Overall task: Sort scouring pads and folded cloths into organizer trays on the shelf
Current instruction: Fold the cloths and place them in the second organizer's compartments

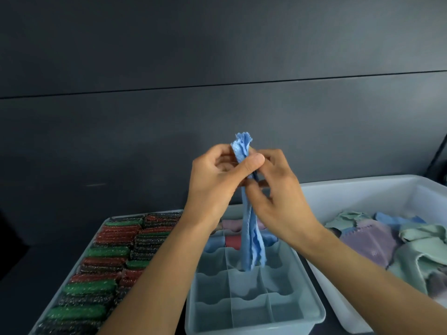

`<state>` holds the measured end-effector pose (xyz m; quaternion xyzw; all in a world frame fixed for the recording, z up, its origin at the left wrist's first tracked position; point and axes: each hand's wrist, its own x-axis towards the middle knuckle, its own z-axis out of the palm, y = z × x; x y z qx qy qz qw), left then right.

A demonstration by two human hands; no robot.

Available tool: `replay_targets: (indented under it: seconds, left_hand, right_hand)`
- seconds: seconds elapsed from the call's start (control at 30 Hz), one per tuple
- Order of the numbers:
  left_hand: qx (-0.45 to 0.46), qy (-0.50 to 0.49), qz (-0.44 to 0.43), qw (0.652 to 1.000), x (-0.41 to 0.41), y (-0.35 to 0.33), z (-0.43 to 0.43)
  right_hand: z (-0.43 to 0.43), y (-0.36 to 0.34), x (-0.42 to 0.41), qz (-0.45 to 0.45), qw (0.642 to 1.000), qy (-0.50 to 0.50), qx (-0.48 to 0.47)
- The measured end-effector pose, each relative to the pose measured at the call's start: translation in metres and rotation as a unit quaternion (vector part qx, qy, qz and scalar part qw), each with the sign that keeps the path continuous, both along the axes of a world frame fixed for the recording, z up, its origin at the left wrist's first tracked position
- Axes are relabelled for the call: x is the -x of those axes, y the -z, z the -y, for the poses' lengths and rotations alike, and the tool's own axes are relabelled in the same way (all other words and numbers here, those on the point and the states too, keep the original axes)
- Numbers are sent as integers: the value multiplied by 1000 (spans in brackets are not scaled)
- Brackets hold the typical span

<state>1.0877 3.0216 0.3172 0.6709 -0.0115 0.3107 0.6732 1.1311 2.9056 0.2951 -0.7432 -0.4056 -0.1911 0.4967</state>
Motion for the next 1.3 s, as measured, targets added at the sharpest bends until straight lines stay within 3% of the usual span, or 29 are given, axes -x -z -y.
replay_targets:
  seconds: [0.07, 0.13, 0.23, 0.3, 0.4, 0.53, 0.67, 0.97, 1.07, 1.2, 1.3]
  left_hand:
    - [-20, -26, 0, 999, -4, -3, -5]
    - [-45, -45, -4, 998, -7, -6, -12]
    - [-62, 4, -23, 998, -5, -13, -21]
    - [-92, 45, -31, 994, -3, -16, -23]
    - [-109, 72, -19, 991, -2, -19, -22]
    - [-26, 129, -9, 991, -5, -5, -23]
    - [-64, 179, -150, 970, -2, 27, -8]
    - [50, 128, -311, 940, -16, 50, -7]
    - [128, 139, -323, 927, -21, 53, -15]
    - [224, 180, -326, 901, -20, 55, -23]
    - [281, 190, -317, 886, -19, 54, -31]
  right_hand:
    - [2, 2, -1, -5, 999, -40, 7]
    - [7, -1, -7, -56, 993, -78, -66]
    - [17, -13, -27, -121, 978, -44, -166]
    - [26, -23, -39, -186, 970, -76, -132]
    - [26, -35, -42, -281, 936, -209, -35]
    - [21, -48, -44, -305, 929, -200, -60]
    - [18, -61, -45, -290, 938, -175, -78]
    - [23, -54, -37, -181, 971, -126, -89]
    - [26, -37, -30, -100, 986, -119, -53]
    - [32, -7, -23, -60, 992, -113, 19]
    - [35, 17, -25, 51, 990, -111, 67]
